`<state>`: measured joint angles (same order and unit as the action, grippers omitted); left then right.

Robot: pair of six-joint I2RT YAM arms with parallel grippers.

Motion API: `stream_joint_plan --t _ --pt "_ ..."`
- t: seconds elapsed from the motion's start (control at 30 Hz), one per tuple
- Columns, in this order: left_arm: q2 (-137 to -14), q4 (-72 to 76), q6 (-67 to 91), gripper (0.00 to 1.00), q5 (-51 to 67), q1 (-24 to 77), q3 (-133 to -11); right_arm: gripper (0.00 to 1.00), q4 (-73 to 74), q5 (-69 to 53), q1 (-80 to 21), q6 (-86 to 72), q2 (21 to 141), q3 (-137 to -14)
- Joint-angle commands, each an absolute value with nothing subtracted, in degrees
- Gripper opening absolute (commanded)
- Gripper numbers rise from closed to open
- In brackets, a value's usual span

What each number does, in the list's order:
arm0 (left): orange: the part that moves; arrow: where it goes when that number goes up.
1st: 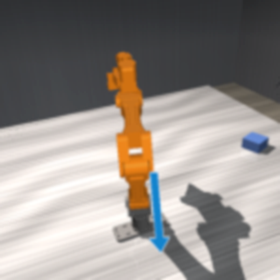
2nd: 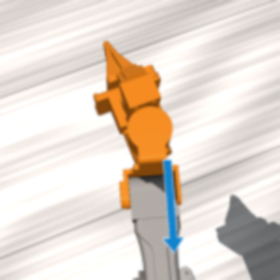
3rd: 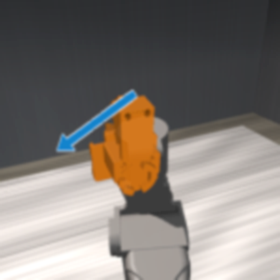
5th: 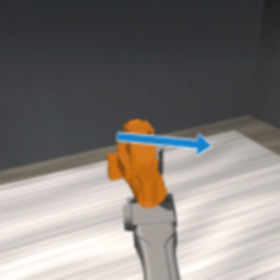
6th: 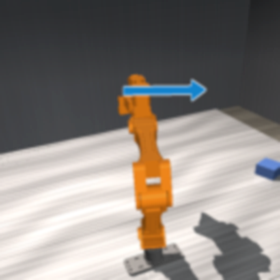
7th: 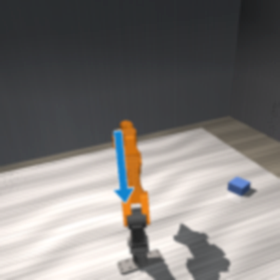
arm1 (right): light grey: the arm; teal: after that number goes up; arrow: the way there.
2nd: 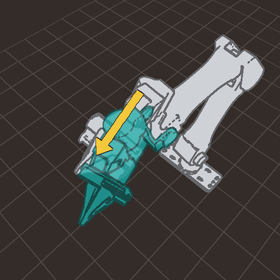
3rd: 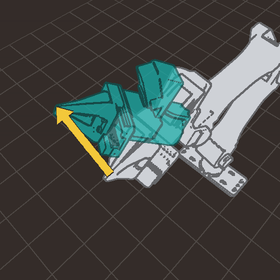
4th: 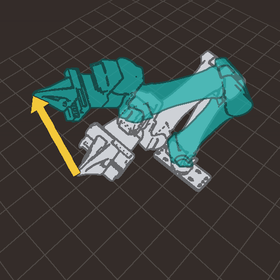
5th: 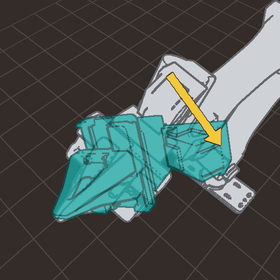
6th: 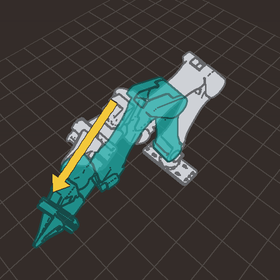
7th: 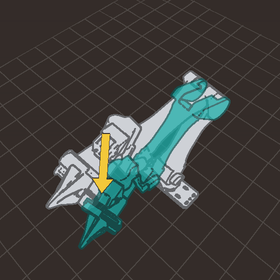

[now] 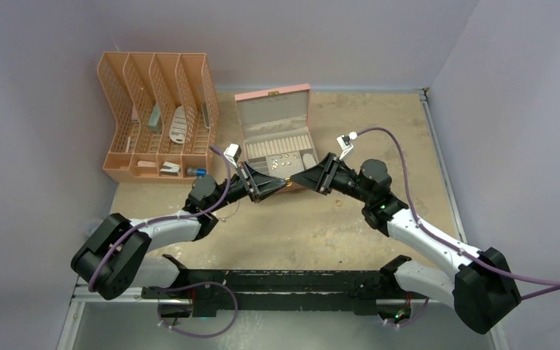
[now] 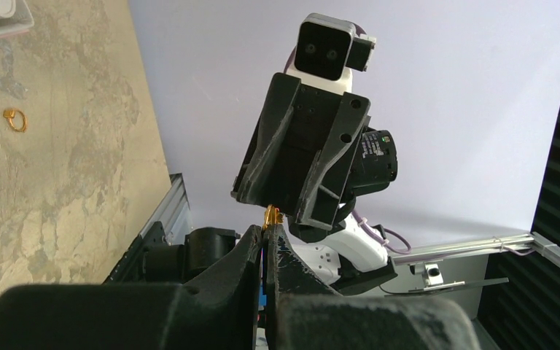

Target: Organize the mixed jewelry

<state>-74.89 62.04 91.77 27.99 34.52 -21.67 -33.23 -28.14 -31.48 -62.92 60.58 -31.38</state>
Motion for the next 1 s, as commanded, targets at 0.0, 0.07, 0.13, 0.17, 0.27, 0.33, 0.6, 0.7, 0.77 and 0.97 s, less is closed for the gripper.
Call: stream_joint_plan --t 0.0,0.07,0.13,0.17,0.27,0.33,0.6,0.7,0.77,0.97 --pt "-73.7 64.3 90.5 0.00 27.6 34.2 -22.6 0.35 -36.3 -31.4 -31.7 -63.9 61.5 -32.1" --pt "-73.8 64.2 90.5 0.00 27.6 34.2 -22.7 0.34 -36.6 -31.6 -31.7 -64.3 61.5 -31.9" --pt "-73.9 64.3 90.4 0.00 27.5 34.2 -22.7 0.35 -36.1 -31.7 -31.7 -64.3 61.6 -31.9" --pt "-73.9 64.3 90.4 0.00 27.5 34.3 -22.7 0.35 -36.1 -31.8 -31.7 -64.4 61.6 -31.9" --pt "-74.1 64.4 90.4 0.00 27.6 34.3 -22.7 0.31 -36.1 -31.7 -31.7 -64.5 61.4 -31.8" --pt "-74.1 64.4 90.4 0.00 27.6 34.3 -22.6 0.27 -36.3 -31.7 -31.6 -64.5 61.3 -31.8" --pt "-74.0 64.5 90.2 0.00 27.7 34.2 -22.4 0.15 -36.0 -31.6 -31.7 -64.8 61.8 -32.0" --pt "-73.8 64.0 89.6 0.00 27.6 34.3 -22.4 0.11 -35.5 -31.3 -31.6 -64.7 62.2 -32.2" --pt "-73.4 63.0 89.0 0.00 27.3 34.2 -22.4 0.10 -34.6 -30.8 -31.7 -64.3 62.3 -32.5" --pt "-69.7 56.2 85.2 0.39 25.3 34.2 -22.6 0.10 -29.6 -26.9 -31.7 -60.3 62.3 -35.2"
